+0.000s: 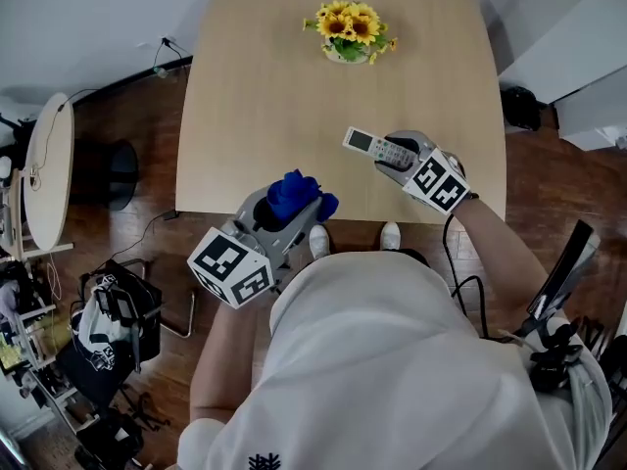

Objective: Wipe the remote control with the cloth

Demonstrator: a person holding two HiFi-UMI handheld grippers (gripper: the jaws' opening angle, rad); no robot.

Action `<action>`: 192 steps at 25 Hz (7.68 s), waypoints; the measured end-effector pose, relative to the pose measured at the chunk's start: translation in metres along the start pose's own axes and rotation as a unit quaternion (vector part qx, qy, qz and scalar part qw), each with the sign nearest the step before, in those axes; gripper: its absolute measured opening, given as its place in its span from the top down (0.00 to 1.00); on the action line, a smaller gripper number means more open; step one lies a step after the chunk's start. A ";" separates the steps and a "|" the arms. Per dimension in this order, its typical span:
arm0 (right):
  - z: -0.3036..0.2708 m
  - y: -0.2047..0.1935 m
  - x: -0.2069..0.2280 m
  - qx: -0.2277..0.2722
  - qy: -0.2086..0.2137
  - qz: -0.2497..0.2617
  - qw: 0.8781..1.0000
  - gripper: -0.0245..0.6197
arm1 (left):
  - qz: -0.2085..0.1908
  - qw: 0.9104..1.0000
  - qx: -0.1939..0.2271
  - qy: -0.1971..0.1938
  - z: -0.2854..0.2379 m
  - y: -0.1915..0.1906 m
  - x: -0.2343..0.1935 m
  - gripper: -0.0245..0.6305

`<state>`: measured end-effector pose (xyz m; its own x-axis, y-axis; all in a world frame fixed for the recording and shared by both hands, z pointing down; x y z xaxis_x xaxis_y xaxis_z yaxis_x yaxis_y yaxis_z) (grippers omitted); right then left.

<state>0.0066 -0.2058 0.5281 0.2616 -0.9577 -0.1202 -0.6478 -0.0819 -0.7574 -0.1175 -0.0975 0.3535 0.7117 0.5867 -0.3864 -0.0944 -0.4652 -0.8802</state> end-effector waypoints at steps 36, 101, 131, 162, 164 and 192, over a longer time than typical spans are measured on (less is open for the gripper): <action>0.094 0.071 -0.033 0.011 -0.058 -0.029 0.998 0.63 | -0.187 0.980 -0.058 -0.044 -0.100 0.017 -0.018 0.74; 0.081 0.108 -0.023 0.056 -0.072 -0.019 0.996 0.63 | -0.152 0.982 -0.014 -0.112 -0.107 0.037 0.024 0.74; -0.037 -0.062 0.024 -0.069 -0.127 -0.170 0.975 0.63 | 0.000 0.999 -0.010 0.039 0.020 -0.030 -0.036 0.74; -0.063 -0.107 0.013 -0.149 -0.184 -0.190 0.953 0.55 | -0.016 0.999 -0.043 0.012 0.088 -0.056 -0.057 0.74; -0.049 -0.099 0.004 -0.143 -0.200 -0.195 0.950 0.55 | -0.022 0.999 -0.040 -0.002 0.097 -0.060 -0.057 0.74; 0.245 -0.137 -0.238 0.010 -0.184 -0.242 0.953 0.50 | -0.027 0.999 -0.023 -0.007 0.073 -0.146 0.178 0.74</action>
<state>0.2082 0.1006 0.5033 0.7621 -0.6467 0.0320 -0.3748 -0.4809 -0.7926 -0.0278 0.1232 0.3927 0.7050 0.6205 -0.3434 -0.0241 -0.4629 -0.8861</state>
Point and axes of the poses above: the fingertips, and each gripper's own axes: z backward along the fingers, x to its right, y out of its top, the point moved 3 cm from there along z, backward along the fingers, and after that the axes turned 5 degrees about -y, right-handed, at the moved point
